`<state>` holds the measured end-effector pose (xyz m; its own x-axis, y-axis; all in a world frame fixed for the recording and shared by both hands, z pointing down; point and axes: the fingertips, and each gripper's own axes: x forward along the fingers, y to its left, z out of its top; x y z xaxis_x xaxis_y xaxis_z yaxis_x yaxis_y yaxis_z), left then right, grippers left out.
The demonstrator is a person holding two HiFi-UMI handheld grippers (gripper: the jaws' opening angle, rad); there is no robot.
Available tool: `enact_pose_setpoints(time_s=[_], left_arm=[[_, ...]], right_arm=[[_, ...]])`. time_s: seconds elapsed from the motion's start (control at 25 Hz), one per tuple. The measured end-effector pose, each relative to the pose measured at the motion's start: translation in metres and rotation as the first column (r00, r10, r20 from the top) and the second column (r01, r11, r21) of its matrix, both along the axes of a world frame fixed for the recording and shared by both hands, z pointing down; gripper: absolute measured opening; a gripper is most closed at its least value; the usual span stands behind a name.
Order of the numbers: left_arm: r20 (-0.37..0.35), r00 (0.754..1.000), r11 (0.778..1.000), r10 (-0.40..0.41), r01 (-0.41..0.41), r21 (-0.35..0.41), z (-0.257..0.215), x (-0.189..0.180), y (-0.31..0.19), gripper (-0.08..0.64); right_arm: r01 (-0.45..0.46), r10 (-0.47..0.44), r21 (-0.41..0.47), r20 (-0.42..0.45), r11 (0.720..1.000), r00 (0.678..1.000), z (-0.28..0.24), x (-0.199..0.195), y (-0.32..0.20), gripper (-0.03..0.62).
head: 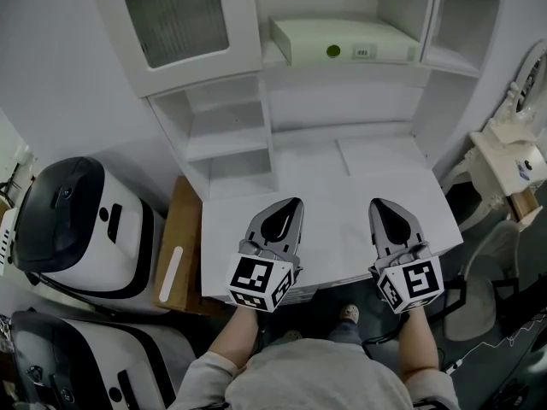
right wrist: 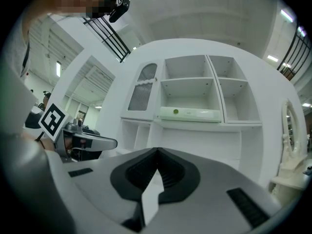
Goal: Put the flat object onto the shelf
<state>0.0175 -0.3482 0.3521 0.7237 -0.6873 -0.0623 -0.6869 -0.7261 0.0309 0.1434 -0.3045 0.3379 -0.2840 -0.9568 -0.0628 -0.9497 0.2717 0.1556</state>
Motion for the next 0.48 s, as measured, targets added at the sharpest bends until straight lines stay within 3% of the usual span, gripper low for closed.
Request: enact_pose_setpoints(time_s=[0.48], left_arm=[[-0.003,1.0,1.0,-0.001,0.001,0.005,-0.001,-0.014,0.003,0.014]], right_arm=[[-0.013,0.013,-0.003,-0.009,1.0,1.0,0.003,-0.012,0.003,0.009]])
